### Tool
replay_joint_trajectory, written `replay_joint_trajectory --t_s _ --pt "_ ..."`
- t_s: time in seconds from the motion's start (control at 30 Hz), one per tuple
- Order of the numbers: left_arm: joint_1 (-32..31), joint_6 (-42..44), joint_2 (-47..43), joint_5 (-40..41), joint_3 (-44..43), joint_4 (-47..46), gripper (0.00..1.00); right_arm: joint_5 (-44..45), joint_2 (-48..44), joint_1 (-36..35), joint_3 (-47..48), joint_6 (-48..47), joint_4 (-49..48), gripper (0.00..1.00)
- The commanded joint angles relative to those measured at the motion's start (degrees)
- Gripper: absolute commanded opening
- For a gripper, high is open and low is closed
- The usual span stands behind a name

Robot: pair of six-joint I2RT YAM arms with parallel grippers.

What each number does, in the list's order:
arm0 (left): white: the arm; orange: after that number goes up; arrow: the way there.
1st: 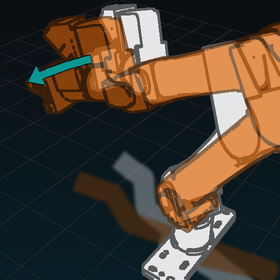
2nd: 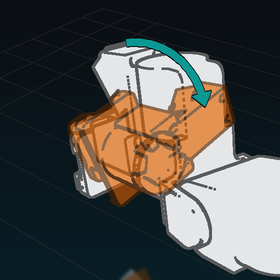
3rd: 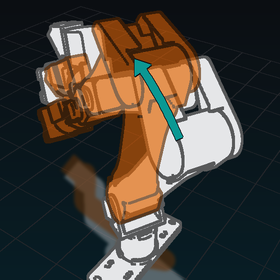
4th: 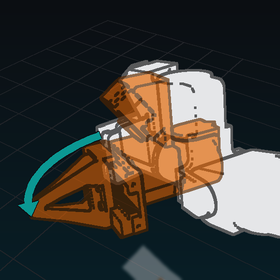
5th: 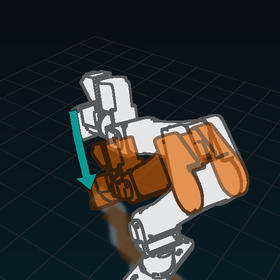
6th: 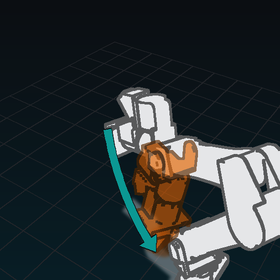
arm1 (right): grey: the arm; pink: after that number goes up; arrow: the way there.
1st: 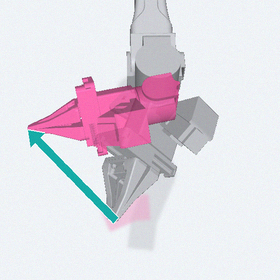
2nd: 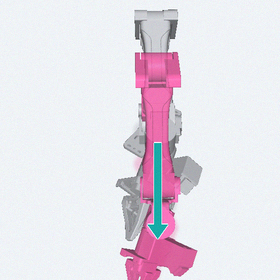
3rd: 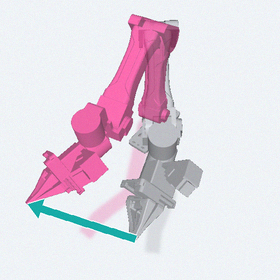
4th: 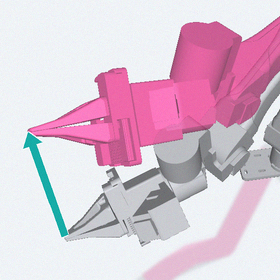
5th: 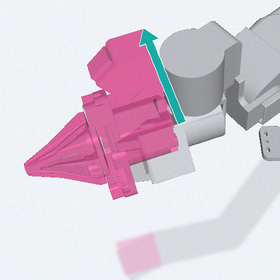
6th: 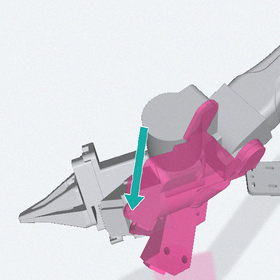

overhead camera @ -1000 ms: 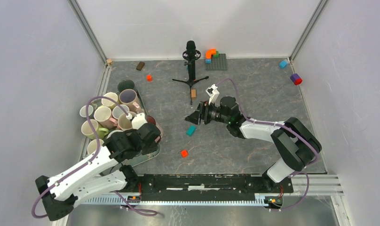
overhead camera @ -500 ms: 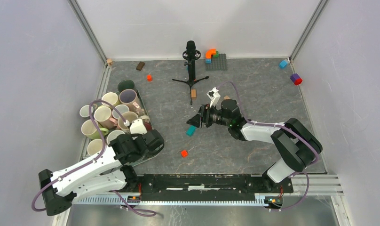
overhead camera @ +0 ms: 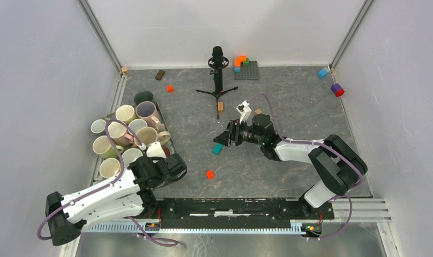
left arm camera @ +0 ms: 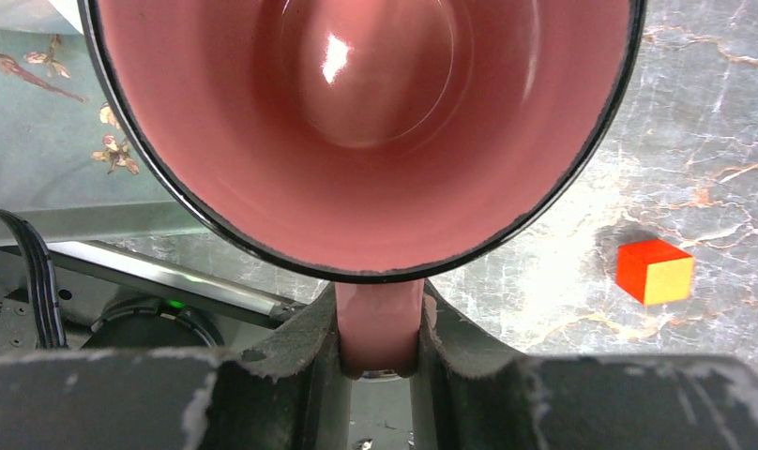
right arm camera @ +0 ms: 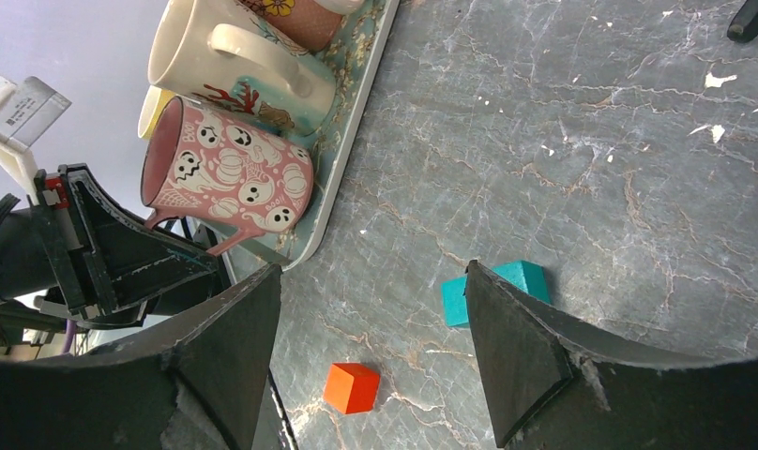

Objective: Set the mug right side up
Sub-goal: Place the cup on the tray, then reset both arms

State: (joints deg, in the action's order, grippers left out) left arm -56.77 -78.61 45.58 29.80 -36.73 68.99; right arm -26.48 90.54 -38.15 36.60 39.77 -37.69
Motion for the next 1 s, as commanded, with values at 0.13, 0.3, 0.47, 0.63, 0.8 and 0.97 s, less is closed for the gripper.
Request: replay_joint_trajectory --t_s 0.13,0.3,0.47,0.63,0.8,0.97 --pt "-0.3 -1.9 -0.6 2.7 0.9 -1.9 0.16 0.0 -1.0 0.1 -0.5 -0.3 -3.1 0.77" --pt "-0.3 -0.9 -1.3 0.7 1.8 -2.6 0.38 0.2 -0.8 0.1 -0.5 -0.1 -3.1 0.77" --pt "-0.3 0.9 -2.4 -0.7 0.6 -2.4 0.55 0.4 -0.9 0.1 -0.4 0.0 -2.9 0.77" --pt "-0.3 3.8 -3.2 -3.2 -2.7 -1.9 0.73 0.6 -1.6 0.0 0.1 -0.4 -1.5 0.82" --pt "-0.3 7.4 -4.7 -3.2 -9.1 0.4 0.93 1.2 -2.7 0.0 2.5 -2.1 2.6 0.96" --pt "-0.3 13.3 -6.0 -1.7 -17.6 0.7 1.0 2.9 -5.2 0.0 4.7 -3.3 6.6 0.98"
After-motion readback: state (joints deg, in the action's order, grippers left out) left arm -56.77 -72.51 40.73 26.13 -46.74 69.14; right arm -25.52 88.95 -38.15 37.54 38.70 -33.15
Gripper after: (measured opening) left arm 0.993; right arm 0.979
